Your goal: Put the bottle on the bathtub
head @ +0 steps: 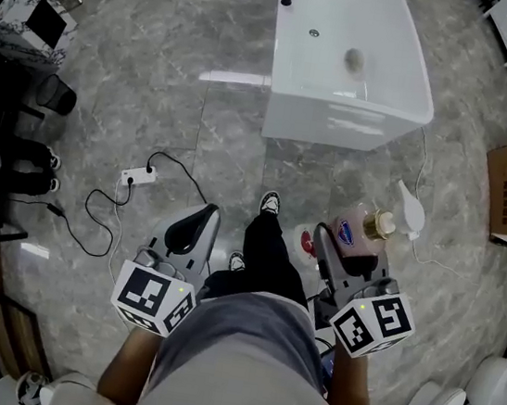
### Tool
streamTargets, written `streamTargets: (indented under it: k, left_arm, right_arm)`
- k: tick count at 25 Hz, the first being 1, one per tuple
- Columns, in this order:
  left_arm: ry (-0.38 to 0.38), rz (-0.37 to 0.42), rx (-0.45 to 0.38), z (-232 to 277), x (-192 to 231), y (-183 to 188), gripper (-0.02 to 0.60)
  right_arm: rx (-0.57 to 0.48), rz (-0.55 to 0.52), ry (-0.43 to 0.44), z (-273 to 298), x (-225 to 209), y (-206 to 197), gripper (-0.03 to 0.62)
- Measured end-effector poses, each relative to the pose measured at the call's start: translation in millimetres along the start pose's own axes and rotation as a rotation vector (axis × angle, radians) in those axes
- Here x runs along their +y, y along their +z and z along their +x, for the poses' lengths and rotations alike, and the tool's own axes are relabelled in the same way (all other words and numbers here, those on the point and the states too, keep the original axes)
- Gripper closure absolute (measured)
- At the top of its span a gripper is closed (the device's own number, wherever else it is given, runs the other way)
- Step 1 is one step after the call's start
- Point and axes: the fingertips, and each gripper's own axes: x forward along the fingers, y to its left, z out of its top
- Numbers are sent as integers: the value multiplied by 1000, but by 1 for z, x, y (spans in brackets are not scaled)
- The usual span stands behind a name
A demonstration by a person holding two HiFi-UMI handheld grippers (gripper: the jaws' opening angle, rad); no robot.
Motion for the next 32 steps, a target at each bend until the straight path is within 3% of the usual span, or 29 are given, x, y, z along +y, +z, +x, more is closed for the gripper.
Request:
streamTargets:
  k: [5,11,17,27,32]
  left_arm:
    - [8,-1,18,38,17,17,572]
    - [-13,20,100,82,29,22,571]
    - [-40,-72,86,131,46,45,571]
    - [-28,34,70,195,50,89,572]
    - [-11,9,67,206,52,98,571]
  right_arm:
    - [31,1,34,42,-19,15,382]
    - [85,-10,107,95,-36,31,382]
    - [101,-8,151,142,-62,50,382]
    - [152,-74,223,196,-94,76,382]
    - [183,-60,230,212,-107,79,382]
